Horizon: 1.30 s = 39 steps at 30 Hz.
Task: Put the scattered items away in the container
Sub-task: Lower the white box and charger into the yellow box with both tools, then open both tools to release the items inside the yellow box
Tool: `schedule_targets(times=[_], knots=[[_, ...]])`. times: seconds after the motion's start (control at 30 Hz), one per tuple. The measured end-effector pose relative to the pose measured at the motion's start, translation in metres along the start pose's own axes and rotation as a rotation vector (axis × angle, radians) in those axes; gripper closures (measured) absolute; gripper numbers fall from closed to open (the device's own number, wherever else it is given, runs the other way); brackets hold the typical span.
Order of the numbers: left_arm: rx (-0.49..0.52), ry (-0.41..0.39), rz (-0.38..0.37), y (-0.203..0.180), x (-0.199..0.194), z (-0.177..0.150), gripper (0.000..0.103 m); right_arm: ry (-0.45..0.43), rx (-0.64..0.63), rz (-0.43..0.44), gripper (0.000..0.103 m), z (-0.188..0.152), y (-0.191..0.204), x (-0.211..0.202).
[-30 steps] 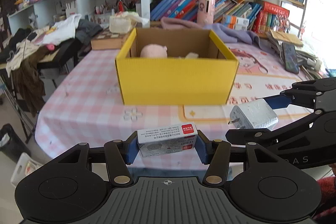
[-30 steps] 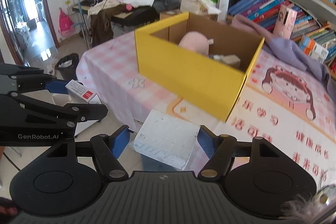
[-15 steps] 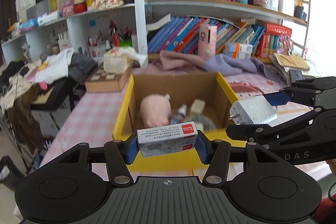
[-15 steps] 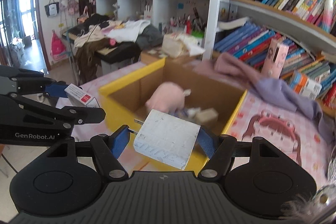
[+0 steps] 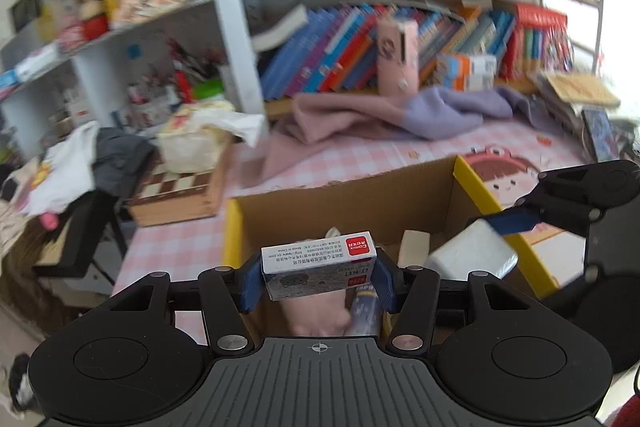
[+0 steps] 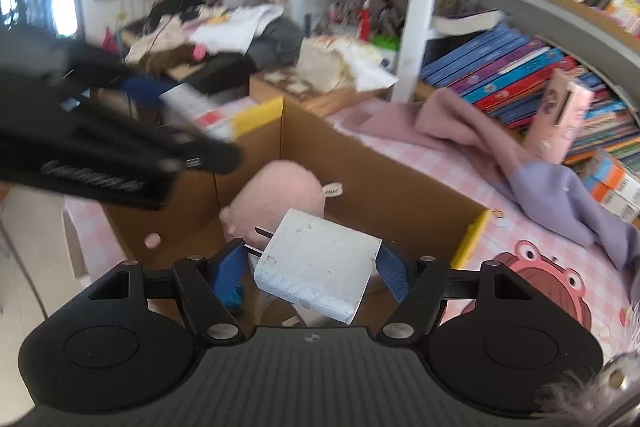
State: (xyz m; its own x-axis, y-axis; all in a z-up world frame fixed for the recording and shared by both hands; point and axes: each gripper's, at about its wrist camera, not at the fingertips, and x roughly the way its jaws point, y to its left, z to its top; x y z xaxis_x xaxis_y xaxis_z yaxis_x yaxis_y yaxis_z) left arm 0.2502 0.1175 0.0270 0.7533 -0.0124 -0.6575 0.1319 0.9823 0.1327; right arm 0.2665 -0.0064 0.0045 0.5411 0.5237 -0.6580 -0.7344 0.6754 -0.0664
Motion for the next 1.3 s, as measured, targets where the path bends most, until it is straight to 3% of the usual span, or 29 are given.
schedule_targets(times=[0.2, 0.33, 0.63, 0.77, 0.83, 0.9, 0.93, 1.3], knots=[[0.076, 0.140, -0.063, -0.014, 0.068, 0.024, 0.049, 0.128, -0.043, 0.051, 0.034, 0.003, -0.007, 0.043], [0.081, 0.216, -0.110, -0.022, 0.104, 0.031, 0.049, 0.163, -0.064, 0.074, 0.033, 0.006, -0.008, 0.057], [0.063, 0.282, -0.129, -0.022, 0.135, 0.030, 0.050, 0.218, -0.068, 0.101, 0.034, 0.008, -0.009, 0.070], [0.073, 0.274, -0.130, -0.022, 0.136, 0.032, 0.049, 0.234, -0.083, 0.101, 0.033, 0.007, -0.006, 0.071], [0.070, 0.260, -0.124, -0.022, 0.134, 0.032, 0.041, 0.231, -0.070, 0.108, 0.032, 0.007, -0.007, 0.071], [0.055, 0.240, -0.121, -0.019, 0.129, 0.036, 0.026, 0.204, -0.047, 0.117, 0.016, 0.007, -0.010, 0.067], [0.051, 0.221, -0.120, -0.017, 0.123, 0.037, 0.024, 0.184, -0.039, 0.120, 0.013, 0.007, -0.010, 0.064], [0.008, 0.005, -0.028, -0.009, 0.026, 0.045, 0.022, 0.023, -0.004, 0.077, 0.013, 0.009, -0.006, 0.009]])
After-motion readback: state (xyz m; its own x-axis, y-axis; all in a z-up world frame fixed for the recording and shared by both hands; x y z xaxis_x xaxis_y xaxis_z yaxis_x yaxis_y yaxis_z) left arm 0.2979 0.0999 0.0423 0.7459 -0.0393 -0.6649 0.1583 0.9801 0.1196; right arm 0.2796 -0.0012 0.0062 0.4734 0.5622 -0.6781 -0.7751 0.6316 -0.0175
